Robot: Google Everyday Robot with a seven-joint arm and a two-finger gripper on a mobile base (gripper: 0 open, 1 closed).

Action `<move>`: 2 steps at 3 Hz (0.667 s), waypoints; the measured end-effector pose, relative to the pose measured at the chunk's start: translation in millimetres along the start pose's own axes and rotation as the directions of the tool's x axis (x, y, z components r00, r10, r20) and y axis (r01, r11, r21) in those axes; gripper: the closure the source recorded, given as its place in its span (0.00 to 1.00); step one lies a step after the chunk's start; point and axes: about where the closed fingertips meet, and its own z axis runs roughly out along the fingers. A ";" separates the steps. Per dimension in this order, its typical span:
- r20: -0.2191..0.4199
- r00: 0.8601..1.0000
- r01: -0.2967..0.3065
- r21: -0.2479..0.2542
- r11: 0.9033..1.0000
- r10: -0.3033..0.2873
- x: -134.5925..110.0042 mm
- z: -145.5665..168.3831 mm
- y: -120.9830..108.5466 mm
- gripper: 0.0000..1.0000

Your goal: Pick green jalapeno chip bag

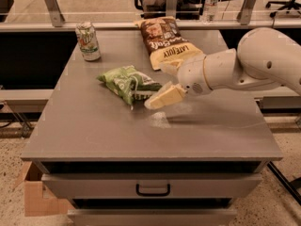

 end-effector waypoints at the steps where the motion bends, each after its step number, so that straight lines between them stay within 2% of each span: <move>1: -0.005 1.000 0.000 -0.033 0.999 0.000 -1.3 11.8 3.7 0.47; 2: -0.014 1.000 -0.005 -0.050 0.999 0.004 -1.5 15.4 10.6 0.78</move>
Offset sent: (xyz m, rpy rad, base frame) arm -0.0075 0.0144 -0.0088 -0.0246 0.0468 0.0382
